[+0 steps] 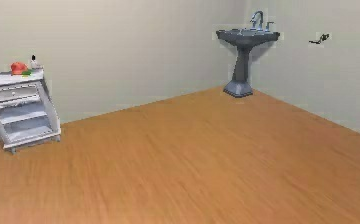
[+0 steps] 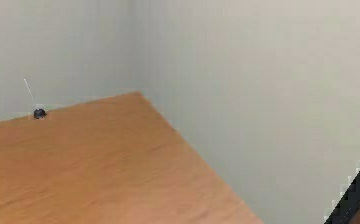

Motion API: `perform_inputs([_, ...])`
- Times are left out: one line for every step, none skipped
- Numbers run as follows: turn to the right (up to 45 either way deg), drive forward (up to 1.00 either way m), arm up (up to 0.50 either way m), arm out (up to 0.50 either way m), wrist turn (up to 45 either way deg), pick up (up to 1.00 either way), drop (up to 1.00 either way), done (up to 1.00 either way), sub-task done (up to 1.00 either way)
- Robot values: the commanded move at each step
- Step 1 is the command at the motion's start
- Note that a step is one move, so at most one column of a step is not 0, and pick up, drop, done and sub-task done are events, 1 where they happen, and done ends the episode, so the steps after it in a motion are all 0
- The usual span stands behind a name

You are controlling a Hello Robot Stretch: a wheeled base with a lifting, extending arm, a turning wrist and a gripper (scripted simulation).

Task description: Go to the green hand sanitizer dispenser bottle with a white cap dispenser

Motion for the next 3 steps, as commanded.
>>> perform_inputs([21.0, 0.00, 0.00, 0.00, 0.0, 0.00, 0.00, 0.00, 0.00])
perform_inputs([0.0, 1.00, 0.00, 0.00, 0.0, 0.00, 0.00, 0.00, 0.00])
perform_inputs([0.0, 1.00, 0.00, 0.00, 0.0, 0.00, 0.00, 0.00, 0.00])
